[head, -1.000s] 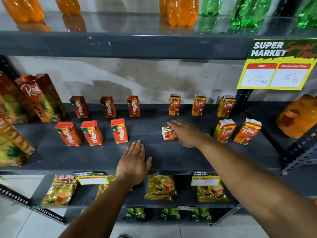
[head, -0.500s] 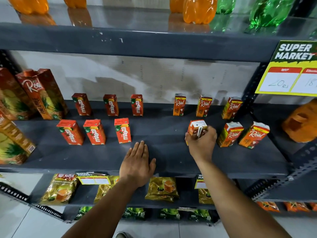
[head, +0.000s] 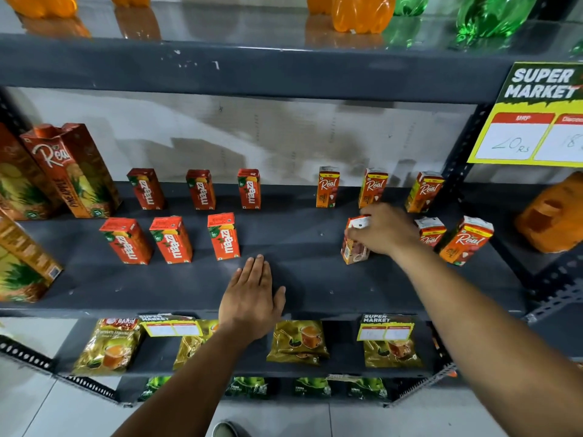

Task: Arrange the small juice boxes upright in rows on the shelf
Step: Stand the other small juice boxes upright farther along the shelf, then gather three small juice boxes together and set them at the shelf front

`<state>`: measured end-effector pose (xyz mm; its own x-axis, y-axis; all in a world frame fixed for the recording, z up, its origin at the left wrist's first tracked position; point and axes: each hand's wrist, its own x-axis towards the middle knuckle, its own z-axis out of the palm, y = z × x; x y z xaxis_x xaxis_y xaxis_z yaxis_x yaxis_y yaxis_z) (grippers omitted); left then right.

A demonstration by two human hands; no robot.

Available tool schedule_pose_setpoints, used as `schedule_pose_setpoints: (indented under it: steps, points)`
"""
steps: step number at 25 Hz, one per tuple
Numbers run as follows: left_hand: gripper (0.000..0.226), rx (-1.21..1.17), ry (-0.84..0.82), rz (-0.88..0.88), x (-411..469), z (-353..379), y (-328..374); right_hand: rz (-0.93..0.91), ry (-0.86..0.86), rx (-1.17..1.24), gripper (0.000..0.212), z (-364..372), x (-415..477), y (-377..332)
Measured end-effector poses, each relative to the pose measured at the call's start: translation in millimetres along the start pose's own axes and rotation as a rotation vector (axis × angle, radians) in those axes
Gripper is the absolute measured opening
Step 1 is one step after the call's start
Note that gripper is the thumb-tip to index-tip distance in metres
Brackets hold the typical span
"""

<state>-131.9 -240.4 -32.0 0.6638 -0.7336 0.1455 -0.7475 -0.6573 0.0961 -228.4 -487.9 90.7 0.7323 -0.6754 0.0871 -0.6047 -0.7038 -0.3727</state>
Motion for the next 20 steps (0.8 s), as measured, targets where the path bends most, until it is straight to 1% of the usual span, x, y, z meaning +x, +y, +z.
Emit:
schedule_pose_setpoints:
  steps: [1, 2, 4, 6, 7, 9, 11, 13, 15, 17, 18, 19, 20]
  points:
    - [0.082, -0.002, -0.004, -0.005, 0, 0, 0, -0.069, -0.100, -0.088, 0.059, -11, 4, -3]
    - [0.083, -0.004, -0.005, -0.007, 1, 1, 0, -0.165, -0.162, -0.203, 0.061, -19, 8, -5]
    - [0.084, -0.007, -0.003, 0.002, 1, 1, 0, -0.435, -0.211, -0.488, 0.063, -30, 11, -7]
    - [0.083, -0.014, -0.012, -0.001, 1, 1, -1, -0.718, -0.216, -0.679, 0.052, -38, 14, -2]
    - [0.083, -0.019, -0.015, -0.005, 2, 1, -1, -0.831, -0.208, -0.717, 0.044, -41, 16, 3]
    - [0.081, -0.022, -0.017, -0.007, 1, 1, -1, -0.975, -0.178, -0.758, 0.033, -44, 14, 10]
    - [0.078, -0.009, -0.020, -0.004, 2, 1, -2, -1.026, -0.159, -0.781, 0.036, -41, 13, 18]
    - [0.076, -0.003, -0.018, -0.005, 0, 1, -2, -0.943, -0.143, -0.710, 0.046, -43, 11, 27]
    - [0.073, -0.032, -0.008, -0.004, -1, 1, -3, -0.817, -0.054, -0.493, 0.061, -53, 8, 41]
    - [0.072, -0.102, -0.018, -0.011, 1, 0, -7, -0.643, 0.160, -0.188, 0.066, -64, 0, 70]
    - [0.072, -0.156, -0.024, -0.025, 3, -2, -9, -0.525, 0.264, -0.015, 0.068, -67, -6, 91]
    - [0.072, -0.235, -0.035, -0.051, 7, -5, -7, -0.391, 0.332, 0.161, 0.071, -69, -12, 115]
    - [0.072, -0.403, -0.046, -0.105, 13, -10, -2, -0.244, 0.344, 0.322, 0.076, -68, -18, 138]
